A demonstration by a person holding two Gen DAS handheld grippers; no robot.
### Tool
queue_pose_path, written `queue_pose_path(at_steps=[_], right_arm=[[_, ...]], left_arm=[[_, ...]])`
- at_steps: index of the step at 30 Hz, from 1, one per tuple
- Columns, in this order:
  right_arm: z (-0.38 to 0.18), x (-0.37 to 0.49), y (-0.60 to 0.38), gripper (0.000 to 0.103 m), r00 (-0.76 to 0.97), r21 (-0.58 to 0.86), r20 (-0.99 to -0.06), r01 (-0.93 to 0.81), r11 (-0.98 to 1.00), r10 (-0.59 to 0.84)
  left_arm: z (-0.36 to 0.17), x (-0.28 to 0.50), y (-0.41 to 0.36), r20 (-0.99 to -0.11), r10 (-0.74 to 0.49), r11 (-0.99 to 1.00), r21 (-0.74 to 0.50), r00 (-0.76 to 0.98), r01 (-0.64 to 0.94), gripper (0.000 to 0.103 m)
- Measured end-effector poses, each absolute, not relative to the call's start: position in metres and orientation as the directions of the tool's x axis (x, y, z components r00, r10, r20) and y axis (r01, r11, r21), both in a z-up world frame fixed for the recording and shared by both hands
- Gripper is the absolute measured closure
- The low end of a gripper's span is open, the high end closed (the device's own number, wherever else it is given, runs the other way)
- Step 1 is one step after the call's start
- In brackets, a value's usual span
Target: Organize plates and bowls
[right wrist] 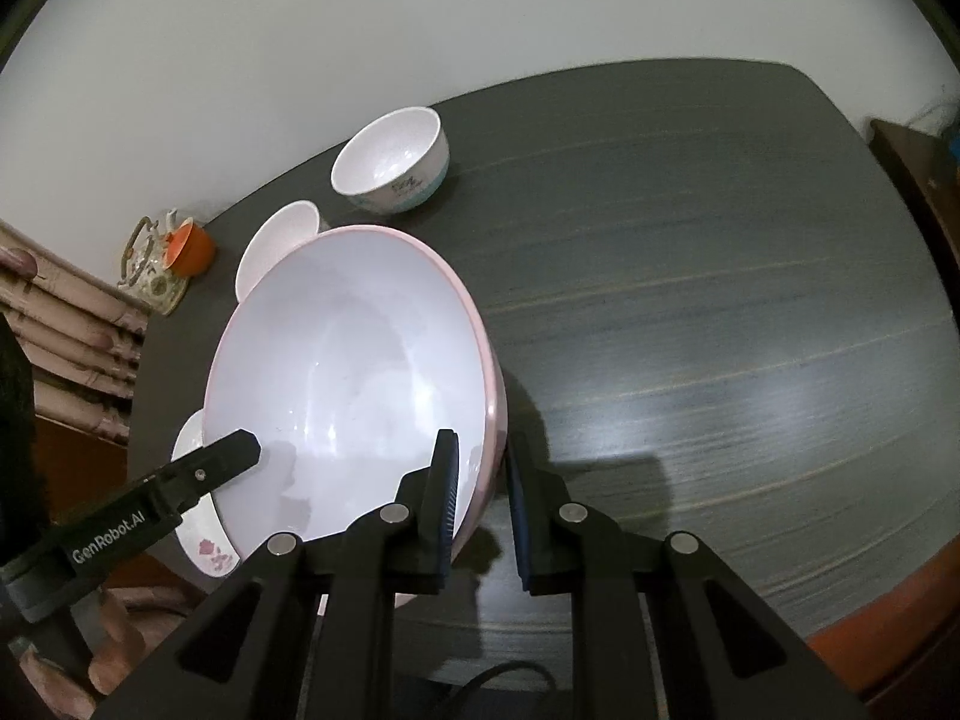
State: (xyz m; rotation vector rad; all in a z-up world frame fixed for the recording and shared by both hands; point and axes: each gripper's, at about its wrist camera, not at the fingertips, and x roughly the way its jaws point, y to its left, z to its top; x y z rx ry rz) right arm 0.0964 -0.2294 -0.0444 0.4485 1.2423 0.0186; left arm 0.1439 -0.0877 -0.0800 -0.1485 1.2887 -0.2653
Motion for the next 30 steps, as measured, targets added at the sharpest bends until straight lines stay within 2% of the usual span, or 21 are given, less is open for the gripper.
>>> queue_pose_path(at_steps=[12, 30], right_arm=[[-0.059, 0.073, -0.214, 0.086, 0.296, 0.332, -0.919, 0.228, 0.915, 0.260], [-0.087, 0.062, -0.203, 0.085, 0.230, 0.335, -0.931, 0.228, 0.914, 0.284]], left_arm=[[-0.101, 0.115, -0.072, -0.942, -0.268, 0.962, -0.252, 0.203, 0.104, 0.090], [-0.126, 0.114, -0.061, -0.953, -0.259, 0.966, -0.253, 0.160, 0.055, 0.090]])
